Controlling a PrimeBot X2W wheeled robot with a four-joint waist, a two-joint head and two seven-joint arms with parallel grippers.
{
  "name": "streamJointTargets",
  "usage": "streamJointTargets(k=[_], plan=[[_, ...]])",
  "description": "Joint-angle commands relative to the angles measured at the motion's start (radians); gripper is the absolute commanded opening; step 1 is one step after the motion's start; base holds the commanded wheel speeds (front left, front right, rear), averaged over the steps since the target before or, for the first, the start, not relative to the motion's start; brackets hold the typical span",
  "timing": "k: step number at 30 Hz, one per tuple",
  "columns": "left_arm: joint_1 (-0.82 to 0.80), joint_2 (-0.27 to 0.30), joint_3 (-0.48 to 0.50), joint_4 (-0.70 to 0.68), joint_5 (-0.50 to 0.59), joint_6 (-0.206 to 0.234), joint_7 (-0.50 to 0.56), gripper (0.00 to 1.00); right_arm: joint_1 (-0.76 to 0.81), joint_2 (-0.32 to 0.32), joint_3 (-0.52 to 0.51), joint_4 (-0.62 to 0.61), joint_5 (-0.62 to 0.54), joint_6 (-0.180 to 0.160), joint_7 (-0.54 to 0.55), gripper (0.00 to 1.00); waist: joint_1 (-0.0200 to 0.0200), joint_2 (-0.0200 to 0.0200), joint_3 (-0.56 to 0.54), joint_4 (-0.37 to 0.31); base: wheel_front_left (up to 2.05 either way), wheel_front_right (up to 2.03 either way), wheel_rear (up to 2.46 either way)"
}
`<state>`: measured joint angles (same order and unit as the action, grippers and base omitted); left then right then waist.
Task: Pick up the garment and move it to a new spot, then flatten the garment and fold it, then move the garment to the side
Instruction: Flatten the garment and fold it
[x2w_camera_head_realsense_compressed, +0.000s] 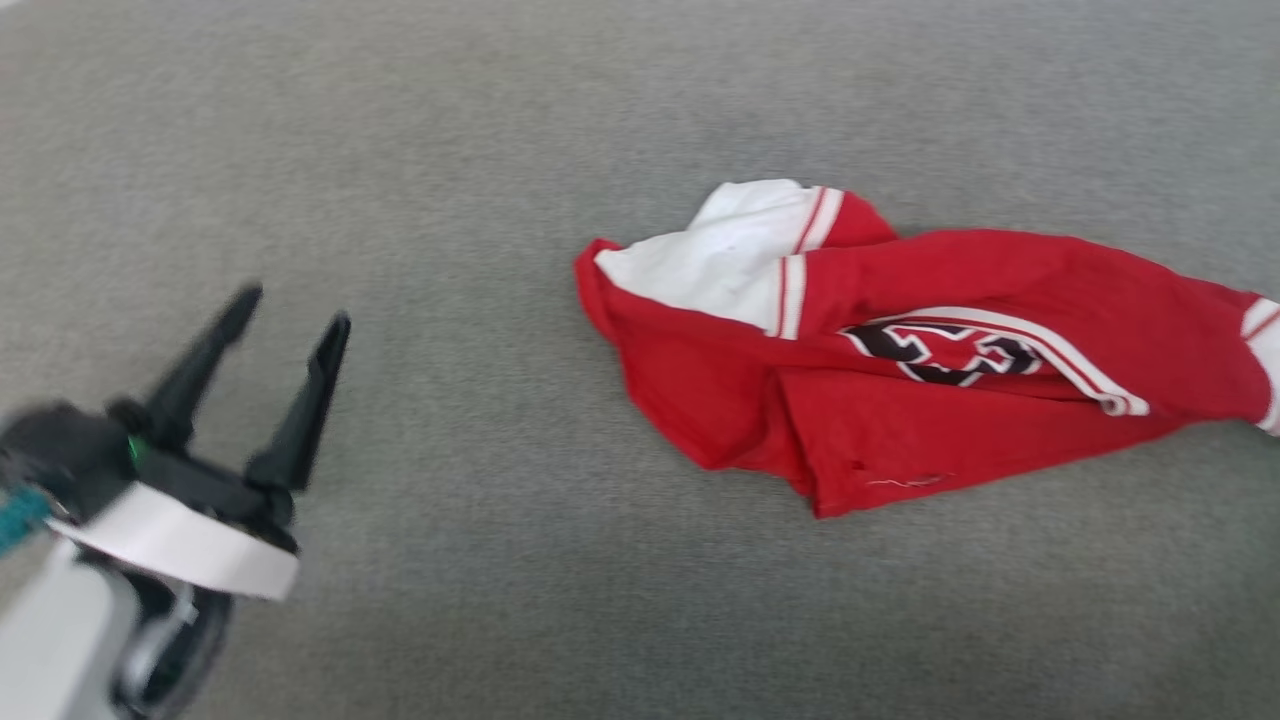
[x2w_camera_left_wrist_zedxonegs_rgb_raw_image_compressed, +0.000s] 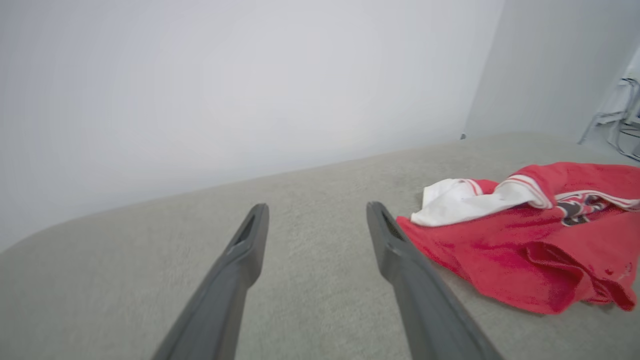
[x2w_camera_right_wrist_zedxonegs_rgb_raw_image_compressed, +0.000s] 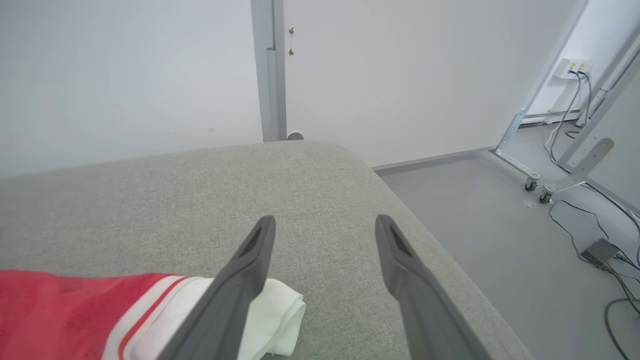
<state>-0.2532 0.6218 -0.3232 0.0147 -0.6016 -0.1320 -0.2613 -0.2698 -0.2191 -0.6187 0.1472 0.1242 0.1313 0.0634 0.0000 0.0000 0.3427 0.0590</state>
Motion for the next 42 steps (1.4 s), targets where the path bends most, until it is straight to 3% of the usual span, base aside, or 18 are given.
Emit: streamJointTargets(k=[1,7,10,14,19,22,26,30,34,41,42], plan=[[-0.023,0.019,-0.01,-0.012,-0.007,0.003,-0.005,1.0,0.013,0.014,0.008,-0.013,0.01,-0.001,-0.013,1.0,0.0,0.0,-0.005,-0.021,0.0,0.0,0.0],[-0.167,0.229,-0.204,-0.107,-0.093,0.003,-0.005,1.0,0.085,0.099,0.112,-0.125,0.054,-0.001,-0.083,1.0,0.0,0.0,-0.003,-0.099,0.0,0.0,0.0],[-0.267,0.338,-0.395,-0.14,-0.162,0.003,0.015,1.0,0.118,0.13,0.179,-0.154,0.062,-0.001,-0.108,1.0,0.0,0.0,0.006,-0.14,0.0,0.0,0.0],[-0.449,0.418,-0.647,-0.179,-0.25,0.003,0.139,1.0,0.139,0.157,0.255,-0.171,0.068,-0.001,-0.14,1.0,0.0,0.0,0.03,-0.194,0.0,0.0,0.0],[-0.681,0.411,-0.887,-0.142,-0.311,0.003,0.269,1.0,0.151,0.168,0.318,-0.167,0.08,-0.001,-0.178,1.0,0.0,0.0,0.07,-0.248,0.0,0.0,0.0],[-0.786,0.393,-0.937,-0.097,-0.332,0.003,0.294,1.0,0.148,0.169,0.348,-0.145,0.103,-0.001,-0.207,1.0,0.0,0.0,0.094,-0.277,0.0,0.0,0.0],[-0.851,0.384,-0.956,-0.044,-0.3,0.003,0.341,1.0,0.145,0.169,0.386,-0.107,0.126,-0.001,-0.247,1.0,0.0,0.0,0.113,-0.314,0.0,0.0,0.0],[-0.812,0.398,-0.954,-0.05,-0.249,0.003,0.436,1.0,0.14,0.168,0.414,-0.072,0.143,-0.001,-0.275,1.0,0.0,0.0,0.121,-0.343,0.0,0.0,0.0],[-0.79,0.412,-0.956,-0.072,-0.256,0.003,0.463,1.0,0.149,0.168,0.423,-0.051,0.153,-0.001,-0.293,1.0,0.0,0.0,0.119,-0.354,0.0,0.0,0.0],[-0.821,0.409,-0.956,-0.021,-0.205,0.003,0.396,1.0,0.137,0.169,0.441,-0.031,0.16,-0.001,-0.307,1.0,0.0,0.0,0.118,-0.355,0.0,0.0,0.0],[-0.825,0.398,-0.957,-0.008,-0.202,0.003,0.379,0.79,0.132,0.169,0.446,-0.029,0.159,-0.001,-0.308,1.0,0.0,0.0,0.118,-0.354,0.0,0.0,0.0]])
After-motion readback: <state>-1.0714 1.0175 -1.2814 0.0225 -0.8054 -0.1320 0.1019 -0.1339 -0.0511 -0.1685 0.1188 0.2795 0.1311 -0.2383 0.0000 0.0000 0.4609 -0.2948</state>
